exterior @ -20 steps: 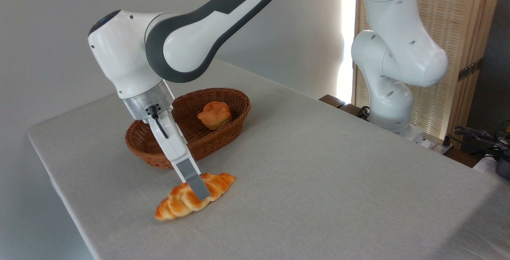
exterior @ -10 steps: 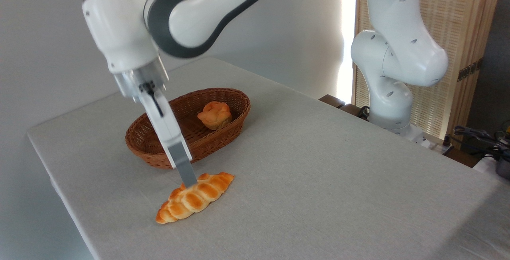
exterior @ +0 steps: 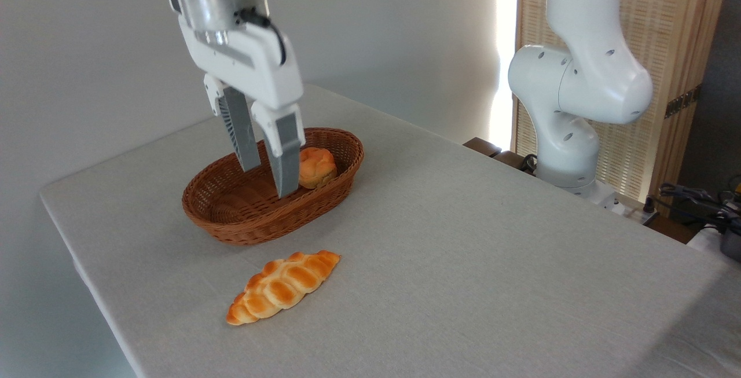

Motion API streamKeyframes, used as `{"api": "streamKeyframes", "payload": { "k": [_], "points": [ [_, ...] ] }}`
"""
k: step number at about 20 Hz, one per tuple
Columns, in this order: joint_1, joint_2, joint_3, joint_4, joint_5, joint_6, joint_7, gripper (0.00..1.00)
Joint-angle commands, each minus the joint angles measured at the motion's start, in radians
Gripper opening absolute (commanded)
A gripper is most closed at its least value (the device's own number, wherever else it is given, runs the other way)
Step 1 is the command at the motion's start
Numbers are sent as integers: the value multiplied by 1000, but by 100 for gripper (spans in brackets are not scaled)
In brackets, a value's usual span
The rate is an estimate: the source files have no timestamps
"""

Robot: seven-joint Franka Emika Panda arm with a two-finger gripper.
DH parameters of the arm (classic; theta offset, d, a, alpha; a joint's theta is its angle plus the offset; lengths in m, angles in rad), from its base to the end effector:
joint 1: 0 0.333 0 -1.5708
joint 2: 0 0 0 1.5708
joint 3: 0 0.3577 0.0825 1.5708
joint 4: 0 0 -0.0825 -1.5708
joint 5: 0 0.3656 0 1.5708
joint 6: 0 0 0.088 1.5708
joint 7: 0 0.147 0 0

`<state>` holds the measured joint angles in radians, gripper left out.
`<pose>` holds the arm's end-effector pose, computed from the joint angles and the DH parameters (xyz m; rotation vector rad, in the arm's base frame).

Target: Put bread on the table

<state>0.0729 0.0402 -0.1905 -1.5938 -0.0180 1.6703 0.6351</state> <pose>0.5561 -0.0660 0.6031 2.9079 -1.1462 0.0662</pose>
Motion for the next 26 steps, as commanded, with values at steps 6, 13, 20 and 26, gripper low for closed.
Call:
{"api": "streamKeyframes", "payload": {
  "k": [6,13,20,26],
  "points": [
    [38,-26,55,29,-14,-9,71,100],
    [1,-28,147,48,-63,-14,107,100],
    [-96,-39,215,48,-60,-41,117,100],
    [-96,-37,203,48,-56,-61,103,100]
  ]
}}
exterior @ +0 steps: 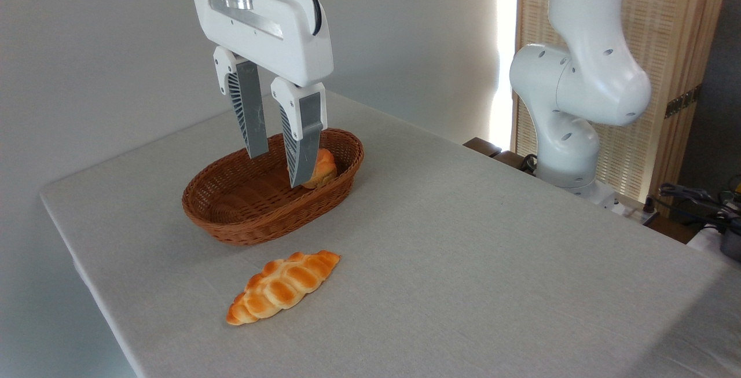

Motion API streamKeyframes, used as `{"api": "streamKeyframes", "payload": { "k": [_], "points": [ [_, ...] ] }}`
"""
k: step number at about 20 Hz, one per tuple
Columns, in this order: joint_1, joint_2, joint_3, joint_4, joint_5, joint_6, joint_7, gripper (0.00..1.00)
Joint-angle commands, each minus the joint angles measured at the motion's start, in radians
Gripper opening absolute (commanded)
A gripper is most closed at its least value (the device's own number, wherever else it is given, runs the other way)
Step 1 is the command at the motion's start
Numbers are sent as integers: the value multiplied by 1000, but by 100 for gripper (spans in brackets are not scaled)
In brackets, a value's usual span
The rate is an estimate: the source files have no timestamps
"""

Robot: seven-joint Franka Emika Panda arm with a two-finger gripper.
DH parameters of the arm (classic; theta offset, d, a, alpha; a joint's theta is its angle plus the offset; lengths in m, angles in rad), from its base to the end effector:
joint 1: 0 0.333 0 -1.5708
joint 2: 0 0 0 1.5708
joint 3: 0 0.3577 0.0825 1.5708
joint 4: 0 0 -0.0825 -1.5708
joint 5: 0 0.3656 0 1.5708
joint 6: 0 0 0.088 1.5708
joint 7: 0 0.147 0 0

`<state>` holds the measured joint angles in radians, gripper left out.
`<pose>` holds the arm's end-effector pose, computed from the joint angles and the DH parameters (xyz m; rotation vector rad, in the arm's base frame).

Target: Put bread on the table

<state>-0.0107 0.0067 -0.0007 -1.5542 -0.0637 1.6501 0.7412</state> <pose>0.5503 -0.0152 0.6380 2.8933 -1.1395 0.1650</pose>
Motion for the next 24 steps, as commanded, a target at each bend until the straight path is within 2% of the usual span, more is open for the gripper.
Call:
{"api": "streamKeyframes", "payload": {
  "k": [1,14,17,24],
  "points": [
    [-12,-4,13,6,-10,-41,-2,100],
    [-12,-4,19,6,-4,-41,4,100],
    [-12,-4,15,8,18,-41,4,100],
    [-12,-2,18,8,19,-41,6,100]
  ]
}}
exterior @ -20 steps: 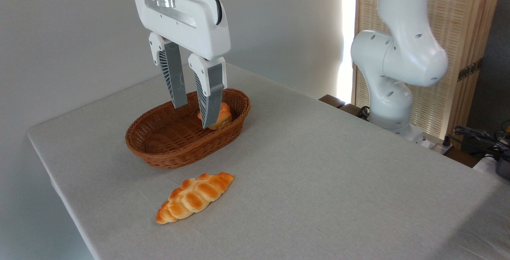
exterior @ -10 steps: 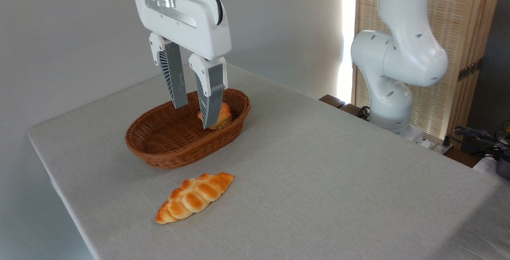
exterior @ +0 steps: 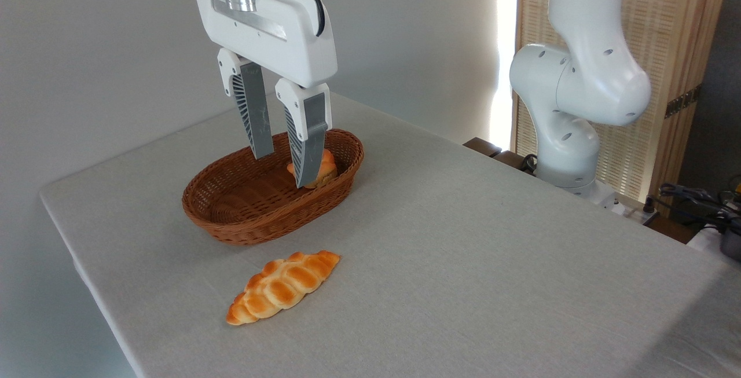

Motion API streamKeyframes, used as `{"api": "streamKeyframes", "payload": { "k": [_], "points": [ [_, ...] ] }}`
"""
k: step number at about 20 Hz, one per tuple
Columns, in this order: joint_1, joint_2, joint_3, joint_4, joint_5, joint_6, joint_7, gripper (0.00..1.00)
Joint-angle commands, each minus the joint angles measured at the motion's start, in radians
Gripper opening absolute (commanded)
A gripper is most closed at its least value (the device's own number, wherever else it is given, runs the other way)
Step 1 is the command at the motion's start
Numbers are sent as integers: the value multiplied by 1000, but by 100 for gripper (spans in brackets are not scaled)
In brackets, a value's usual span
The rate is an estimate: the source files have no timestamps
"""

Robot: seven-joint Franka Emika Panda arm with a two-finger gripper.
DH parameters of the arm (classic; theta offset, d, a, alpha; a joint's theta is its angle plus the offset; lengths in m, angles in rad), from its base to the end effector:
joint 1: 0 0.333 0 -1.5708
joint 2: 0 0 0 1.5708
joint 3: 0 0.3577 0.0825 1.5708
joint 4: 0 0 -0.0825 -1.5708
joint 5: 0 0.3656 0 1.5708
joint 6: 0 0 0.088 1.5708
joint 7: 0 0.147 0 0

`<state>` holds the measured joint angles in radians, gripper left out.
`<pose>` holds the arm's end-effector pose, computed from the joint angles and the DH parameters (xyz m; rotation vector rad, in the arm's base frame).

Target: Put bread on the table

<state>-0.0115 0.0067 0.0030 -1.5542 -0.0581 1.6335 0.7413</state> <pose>0.5480 -0.0129 0.6363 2.8952 -1.1367 0.1378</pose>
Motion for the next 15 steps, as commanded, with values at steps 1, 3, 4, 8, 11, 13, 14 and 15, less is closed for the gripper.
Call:
{"api": "streamKeyframes", "payload": {
  "k": [1,3,4,8,11,13,14,15],
  "points": [
    [-12,-2,15,8,14,-24,6,100],
    [-12,-2,17,8,15,-24,9,100],
    [-12,-2,17,8,15,-24,9,100],
    [-12,-2,9,8,53,-24,10,100],
    [-12,-2,12,8,49,-24,12,100],
    [-12,-2,15,8,44,-24,12,100],
    [-12,-2,17,8,43,-24,12,100],
    [-12,-2,18,8,41,-24,13,100]
  ]
}}
